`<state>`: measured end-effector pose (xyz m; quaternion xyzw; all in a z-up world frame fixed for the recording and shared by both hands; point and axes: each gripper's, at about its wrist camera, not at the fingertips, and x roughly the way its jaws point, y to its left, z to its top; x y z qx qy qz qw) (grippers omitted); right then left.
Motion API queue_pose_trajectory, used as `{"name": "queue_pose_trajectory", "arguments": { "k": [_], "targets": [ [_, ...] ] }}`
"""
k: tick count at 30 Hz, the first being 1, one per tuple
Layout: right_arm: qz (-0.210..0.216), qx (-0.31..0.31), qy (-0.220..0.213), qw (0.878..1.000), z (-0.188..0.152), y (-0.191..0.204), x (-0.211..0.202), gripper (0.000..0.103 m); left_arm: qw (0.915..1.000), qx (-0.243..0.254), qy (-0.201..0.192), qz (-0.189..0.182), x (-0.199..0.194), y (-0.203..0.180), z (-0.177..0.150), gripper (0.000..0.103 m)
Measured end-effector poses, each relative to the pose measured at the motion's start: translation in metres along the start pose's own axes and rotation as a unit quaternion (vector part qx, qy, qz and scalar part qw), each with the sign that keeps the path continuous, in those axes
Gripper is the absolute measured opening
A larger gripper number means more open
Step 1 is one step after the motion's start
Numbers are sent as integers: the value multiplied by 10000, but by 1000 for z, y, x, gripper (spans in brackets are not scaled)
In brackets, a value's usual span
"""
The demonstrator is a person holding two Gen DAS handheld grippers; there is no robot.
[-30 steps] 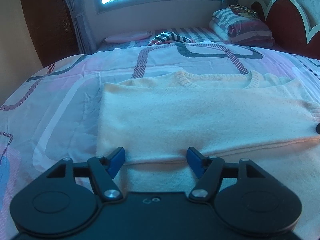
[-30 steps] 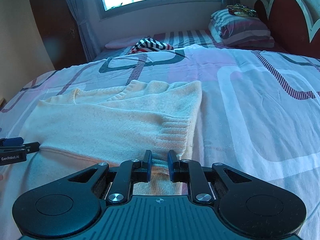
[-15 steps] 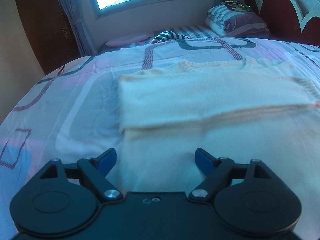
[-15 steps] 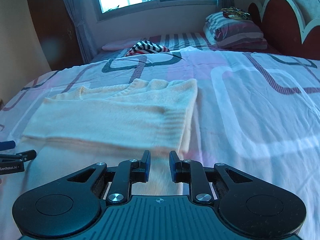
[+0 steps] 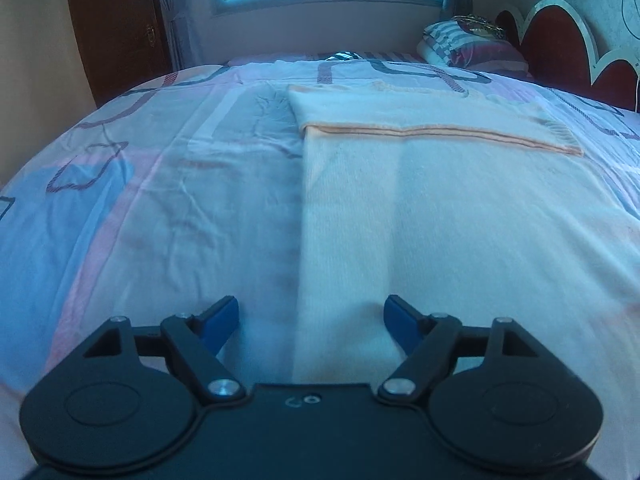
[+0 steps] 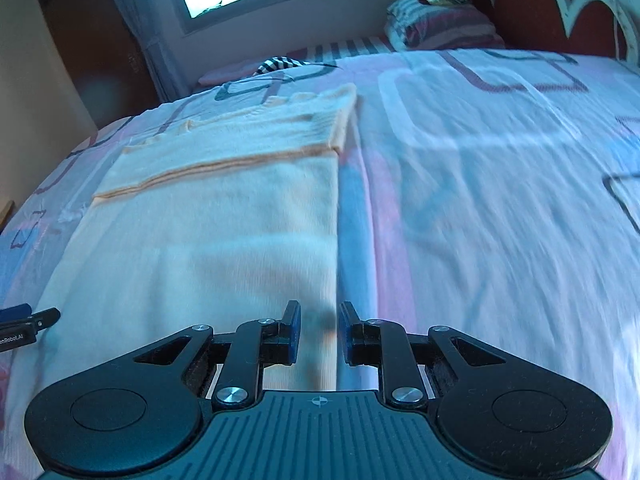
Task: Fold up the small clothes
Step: 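Move both tools down to the sweater's hem edge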
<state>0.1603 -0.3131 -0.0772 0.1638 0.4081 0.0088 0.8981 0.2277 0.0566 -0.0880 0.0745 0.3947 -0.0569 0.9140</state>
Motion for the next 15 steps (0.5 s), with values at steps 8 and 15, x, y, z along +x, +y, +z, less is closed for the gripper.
{"name": "queue_pose_trajectory", "arguments": {
  "k": [8,15],
  "targets": [
    [40,202,-1,9998,-39,-7,-42,21,9999,98,37,-137,-37,-4,-36,71],
    [396,442,133,9981,-69,-18,-66,57,9969,-324,229,-673,-70,18,-69,60]
  ]
}}
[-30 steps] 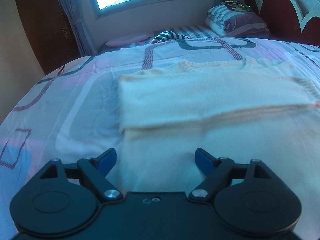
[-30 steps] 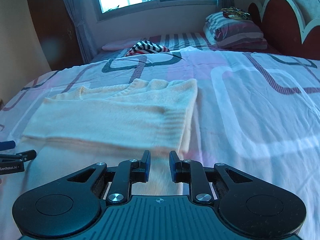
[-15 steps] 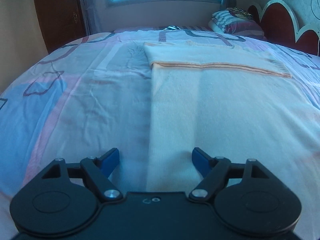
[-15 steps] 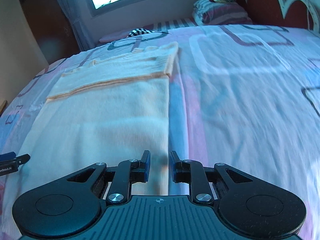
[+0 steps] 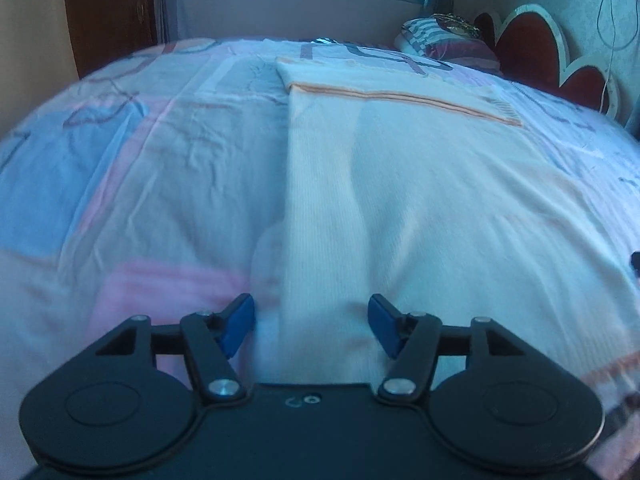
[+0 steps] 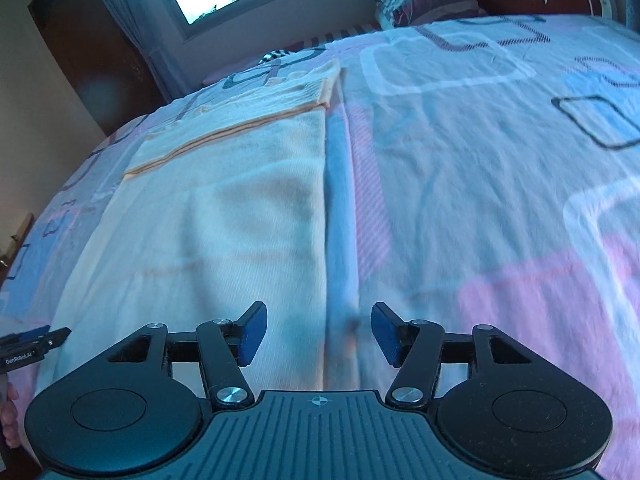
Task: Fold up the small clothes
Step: 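Move both tools down to the sweater's hem edge, then close both tools on the hem and lift it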
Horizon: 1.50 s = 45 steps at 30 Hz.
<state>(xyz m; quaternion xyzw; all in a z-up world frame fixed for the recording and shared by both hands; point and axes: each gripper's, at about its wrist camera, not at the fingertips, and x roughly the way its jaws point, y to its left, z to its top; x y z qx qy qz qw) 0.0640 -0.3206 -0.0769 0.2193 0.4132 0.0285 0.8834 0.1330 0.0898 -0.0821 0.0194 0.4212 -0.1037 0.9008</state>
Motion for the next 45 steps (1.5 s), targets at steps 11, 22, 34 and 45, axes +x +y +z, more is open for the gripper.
{"name": "queue_pose_trajectory", "arguments": {
  "k": [11,22,34,45],
  "targets": [
    [790,752,214,9938,-28,-14,-13,46,9847,-1230,85,-1227,-23,37,-28,39],
    [1740,1428,321,9738,-49,-21,-20,41,9439,-2346,181,-2318,-7,63,-46,29],
    [1020,912,87,9906,-38,-9,-24,3,9624,-1705,-554,-2042,-27,56,-33,2],
    [983,866,-276,9910,-30,-9,-34,3,9627,-1915,-419,-1866,-20,63,-28,2]
  ]
}}
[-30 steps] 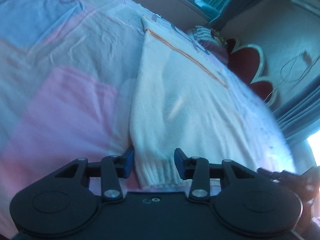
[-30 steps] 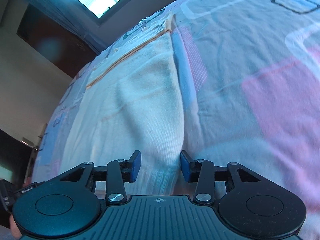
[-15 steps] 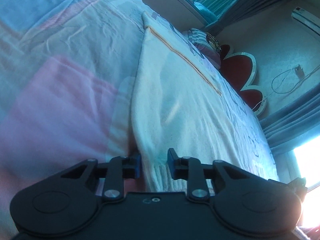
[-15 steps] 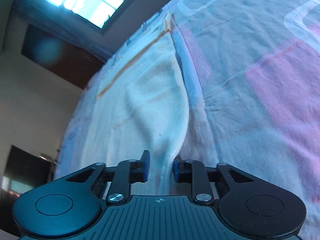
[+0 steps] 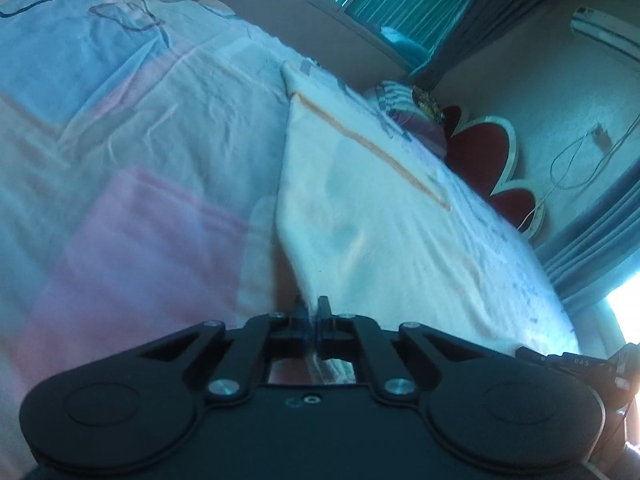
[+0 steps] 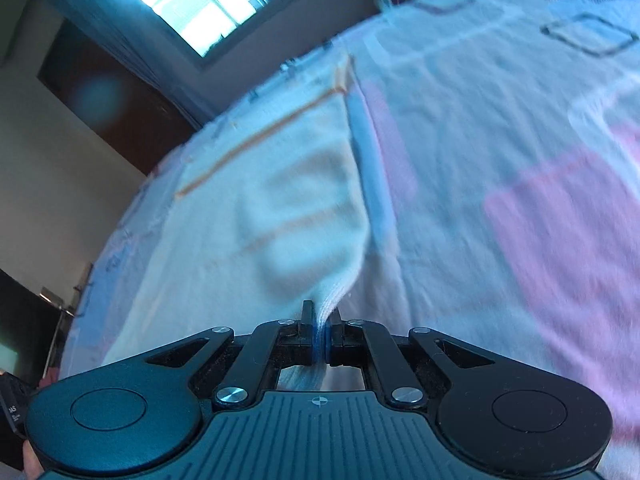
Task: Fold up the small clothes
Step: 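Close both tools on the hem and lift it, then carry the hem over toward the collar and open both tools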
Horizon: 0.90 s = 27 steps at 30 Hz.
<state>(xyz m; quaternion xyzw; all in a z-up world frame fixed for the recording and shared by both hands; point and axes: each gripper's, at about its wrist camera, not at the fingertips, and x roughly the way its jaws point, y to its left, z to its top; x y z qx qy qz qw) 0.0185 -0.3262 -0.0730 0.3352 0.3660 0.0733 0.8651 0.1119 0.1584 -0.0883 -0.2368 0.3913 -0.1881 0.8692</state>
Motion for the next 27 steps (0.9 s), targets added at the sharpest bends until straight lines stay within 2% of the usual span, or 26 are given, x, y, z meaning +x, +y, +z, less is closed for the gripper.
{"name": "queue_pose_trajectory", "arguments": {
  "k": [6,14,20,27],
  "targets": [
    [197,-296,-526,9980,48,32,3,3,9982,-222,-473,-300,6,-15,52,2],
    [216,-364,-888,9951,150,54,50,3,9956,-280,-792,-402,67,-33,148,2],
    [104,-255,-735,9969,224,43,120,3,9967,-445,-611,-280,141,-32,209,2],
    [-24,40,-402,9992,273,11,201,3,9984,-467,-330,-15,220,-20,251,2]
  ]
}}
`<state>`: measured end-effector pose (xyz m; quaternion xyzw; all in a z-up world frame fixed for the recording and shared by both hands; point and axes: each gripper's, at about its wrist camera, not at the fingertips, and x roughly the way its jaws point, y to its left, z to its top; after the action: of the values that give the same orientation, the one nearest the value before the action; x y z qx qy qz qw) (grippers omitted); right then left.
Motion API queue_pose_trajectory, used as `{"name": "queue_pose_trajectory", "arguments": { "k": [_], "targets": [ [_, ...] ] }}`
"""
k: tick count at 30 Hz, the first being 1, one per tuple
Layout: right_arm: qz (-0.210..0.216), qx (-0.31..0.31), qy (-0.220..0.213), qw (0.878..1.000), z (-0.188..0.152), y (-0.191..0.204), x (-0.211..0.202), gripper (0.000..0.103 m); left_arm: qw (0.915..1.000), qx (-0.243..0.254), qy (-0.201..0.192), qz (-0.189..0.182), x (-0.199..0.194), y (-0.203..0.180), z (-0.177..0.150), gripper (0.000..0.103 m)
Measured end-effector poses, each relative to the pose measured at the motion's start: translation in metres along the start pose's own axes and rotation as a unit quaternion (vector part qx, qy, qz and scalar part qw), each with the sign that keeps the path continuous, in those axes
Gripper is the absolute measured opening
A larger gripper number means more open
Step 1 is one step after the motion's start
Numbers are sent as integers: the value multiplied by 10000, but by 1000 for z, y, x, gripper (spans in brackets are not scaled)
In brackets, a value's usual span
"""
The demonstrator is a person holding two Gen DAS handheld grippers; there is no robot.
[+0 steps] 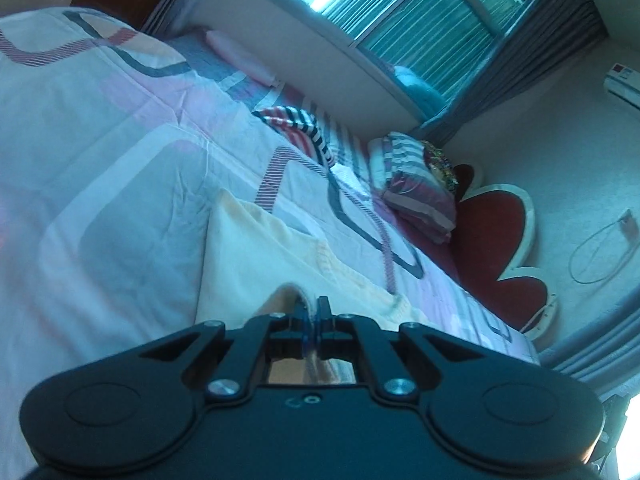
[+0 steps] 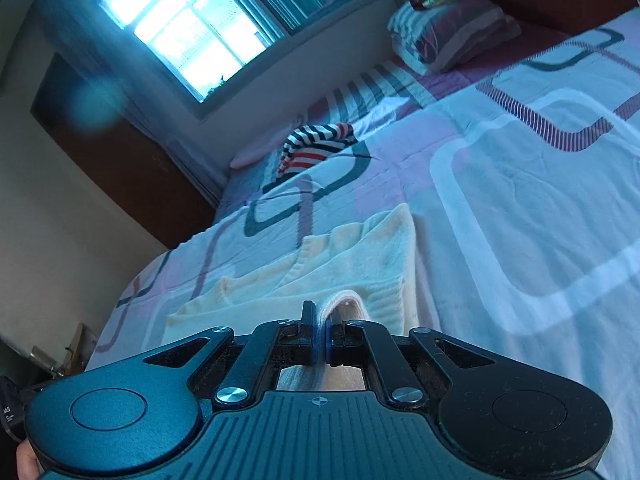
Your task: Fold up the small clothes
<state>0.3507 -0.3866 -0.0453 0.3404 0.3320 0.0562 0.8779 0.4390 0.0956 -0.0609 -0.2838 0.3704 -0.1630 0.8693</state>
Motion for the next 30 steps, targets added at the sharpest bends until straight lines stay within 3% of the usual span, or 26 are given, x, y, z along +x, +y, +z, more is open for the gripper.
{"name": "queue_pose_trajectory", "arguments": {
  "k": [7,9,10,11,12,13,15,17,19,22,24,27,28,30],
  "targets": [
    [125,504,276,9983,23,-42,70,3,9997,-80,213,95,57,22,23,3],
    [274,539,166,9980,27,-49,78,8,9999,6,70,77,61,23,25,17],
    [224,560,142,9981,30,-51,81,32,10000,40,-40,75,61,24,26,41],
    [159,546,62,9984,32,-52,81,49,9998,54,-155,117,60,23,27,61],
    [136,486,-106,9987,33,-52,78,66,9993,68,-330,148,55,23,28,66],
    [148,375,-327,9987,33,-50,72,66,9989,92,-457,56,51,23,30,68],
    [183,281,-321,9989,37,-50,67,66,9988,238,-417,-2,49,23,32,64],
    [129,23,-298,9995,38,-47,66,65,9973,686,-160,185,57,17,36,56],
    [43,-244,-181,9995,39,-42,72,55,9915,1245,70,378,67,7,36,54],
    [-80,-599,-3,9982,37,-35,83,53,9786,1940,295,615,80,-4,32,51],
    [-136,-893,138,9958,34,-30,96,51,9719,2206,415,713,88,-7,30,48],
    [-429,-1316,355,9897,30,-21,112,35,9666,2373,518,819,97,-9,30,41],
    [-475,-1428,401,9878,28,-19,117,26,9671,2355,534,803,99,-9,31,34],
    [-559,-1607,463,9843,25,-16,122,10,9689,2294,571,729,102,-8,35,7]
  ]
}}
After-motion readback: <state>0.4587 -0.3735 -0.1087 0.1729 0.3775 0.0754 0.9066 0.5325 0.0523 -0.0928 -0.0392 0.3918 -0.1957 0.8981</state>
